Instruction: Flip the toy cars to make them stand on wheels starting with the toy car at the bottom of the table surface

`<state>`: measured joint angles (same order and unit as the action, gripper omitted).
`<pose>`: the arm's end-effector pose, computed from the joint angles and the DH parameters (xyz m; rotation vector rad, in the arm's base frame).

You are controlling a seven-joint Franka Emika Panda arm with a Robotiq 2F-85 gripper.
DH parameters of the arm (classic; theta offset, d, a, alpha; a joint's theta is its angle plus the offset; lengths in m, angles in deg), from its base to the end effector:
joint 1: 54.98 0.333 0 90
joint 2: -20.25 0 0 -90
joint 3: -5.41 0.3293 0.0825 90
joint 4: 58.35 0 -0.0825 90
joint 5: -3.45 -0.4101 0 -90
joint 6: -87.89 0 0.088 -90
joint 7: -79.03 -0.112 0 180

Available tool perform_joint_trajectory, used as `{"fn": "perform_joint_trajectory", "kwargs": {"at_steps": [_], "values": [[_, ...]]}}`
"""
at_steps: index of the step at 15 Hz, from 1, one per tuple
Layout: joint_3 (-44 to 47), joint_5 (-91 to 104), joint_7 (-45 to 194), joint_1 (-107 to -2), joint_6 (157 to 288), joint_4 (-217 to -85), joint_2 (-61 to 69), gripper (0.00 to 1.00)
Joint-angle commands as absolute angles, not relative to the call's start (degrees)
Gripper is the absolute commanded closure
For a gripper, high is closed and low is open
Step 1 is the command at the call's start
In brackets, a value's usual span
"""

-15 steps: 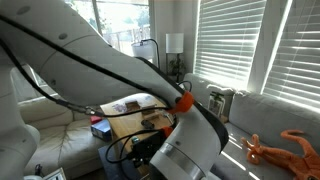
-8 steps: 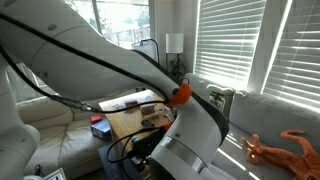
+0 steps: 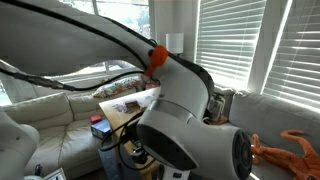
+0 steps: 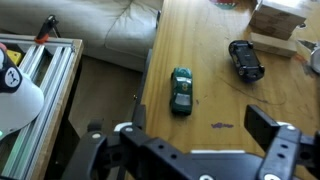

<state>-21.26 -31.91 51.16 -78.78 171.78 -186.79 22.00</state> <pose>0.3416 -0.3047 0.3612 -1.6394 1.5950 0.7324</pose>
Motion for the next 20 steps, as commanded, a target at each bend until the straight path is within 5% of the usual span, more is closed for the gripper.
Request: {"fn": "perform_joint_trajectory", "kwargs": {"at_steps": [1, 6, 20], "values": [[-17.14, -26.66, 46.33, -77.23, 177.84, -188.62, 30.43, 0.0], [-9.87, -23.58, 46.07, -73.89, 185.55, -188.53, 35.12, 0.0], [-7.27, -28.77, 45.71, -70.84, 189.84, -189.16, 32.06, 0.0]]}}
